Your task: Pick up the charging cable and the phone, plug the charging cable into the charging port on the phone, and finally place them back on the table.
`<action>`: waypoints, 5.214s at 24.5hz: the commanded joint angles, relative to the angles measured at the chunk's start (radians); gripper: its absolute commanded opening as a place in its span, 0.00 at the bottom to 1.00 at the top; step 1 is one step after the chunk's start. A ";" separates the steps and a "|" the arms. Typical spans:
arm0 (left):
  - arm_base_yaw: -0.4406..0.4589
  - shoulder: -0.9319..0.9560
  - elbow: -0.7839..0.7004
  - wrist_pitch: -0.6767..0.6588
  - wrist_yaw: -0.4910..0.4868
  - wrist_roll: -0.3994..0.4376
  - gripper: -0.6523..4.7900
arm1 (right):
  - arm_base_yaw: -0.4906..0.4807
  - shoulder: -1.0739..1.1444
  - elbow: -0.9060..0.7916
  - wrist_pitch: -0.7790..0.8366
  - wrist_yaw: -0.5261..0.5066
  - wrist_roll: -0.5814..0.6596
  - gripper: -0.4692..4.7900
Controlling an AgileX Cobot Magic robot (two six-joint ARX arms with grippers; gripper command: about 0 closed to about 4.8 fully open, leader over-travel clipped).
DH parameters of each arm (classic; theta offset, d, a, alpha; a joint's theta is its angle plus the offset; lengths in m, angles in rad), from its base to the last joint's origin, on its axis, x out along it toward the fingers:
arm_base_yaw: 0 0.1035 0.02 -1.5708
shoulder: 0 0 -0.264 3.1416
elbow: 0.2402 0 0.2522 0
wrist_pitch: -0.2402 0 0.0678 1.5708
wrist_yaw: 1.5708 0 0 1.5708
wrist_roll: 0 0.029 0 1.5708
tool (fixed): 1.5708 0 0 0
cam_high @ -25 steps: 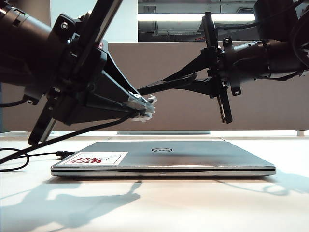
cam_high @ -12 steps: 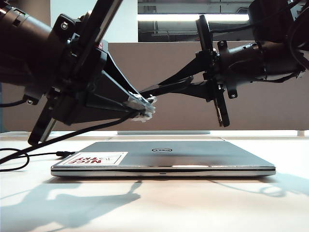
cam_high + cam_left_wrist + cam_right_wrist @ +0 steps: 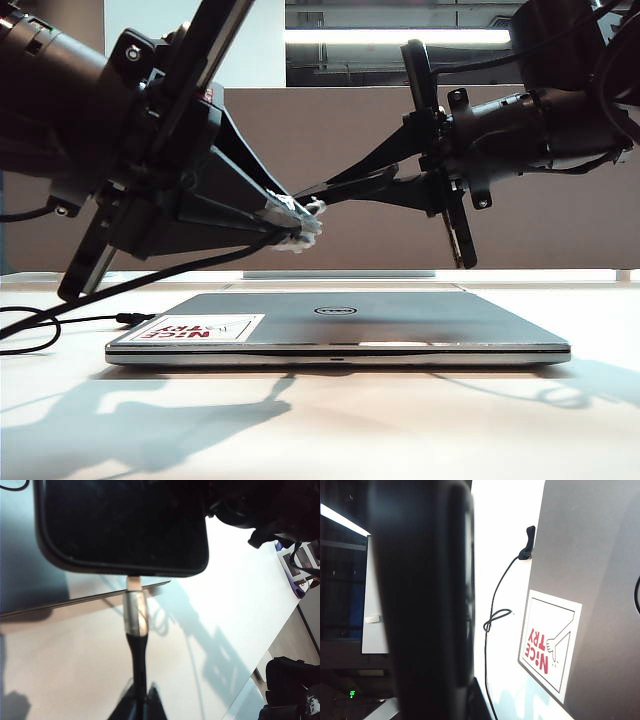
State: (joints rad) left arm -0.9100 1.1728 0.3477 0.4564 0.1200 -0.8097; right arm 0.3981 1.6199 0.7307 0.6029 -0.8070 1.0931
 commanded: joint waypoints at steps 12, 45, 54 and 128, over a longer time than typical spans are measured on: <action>0.001 -0.002 0.000 0.017 0.000 -0.002 0.11 | 0.002 -0.009 0.005 0.019 0.024 0.000 0.08; 0.001 -0.002 0.000 0.017 0.000 -0.002 0.11 | 0.009 -0.009 0.006 -0.008 -0.007 0.038 0.08; 0.001 -0.002 0.000 0.016 0.000 0.002 0.11 | 0.048 -0.009 0.006 -0.008 0.025 0.037 0.08; 0.125 -0.006 0.254 -0.204 0.000 0.227 0.11 | -0.474 -0.162 0.235 -1.038 0.117 -0.825 0.08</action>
State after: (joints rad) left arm -0.7841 1.1694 0.5972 0.2455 0.1196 -0.5938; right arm -0.0685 1.4475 0.9356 -0.3676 -0.7044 0.3397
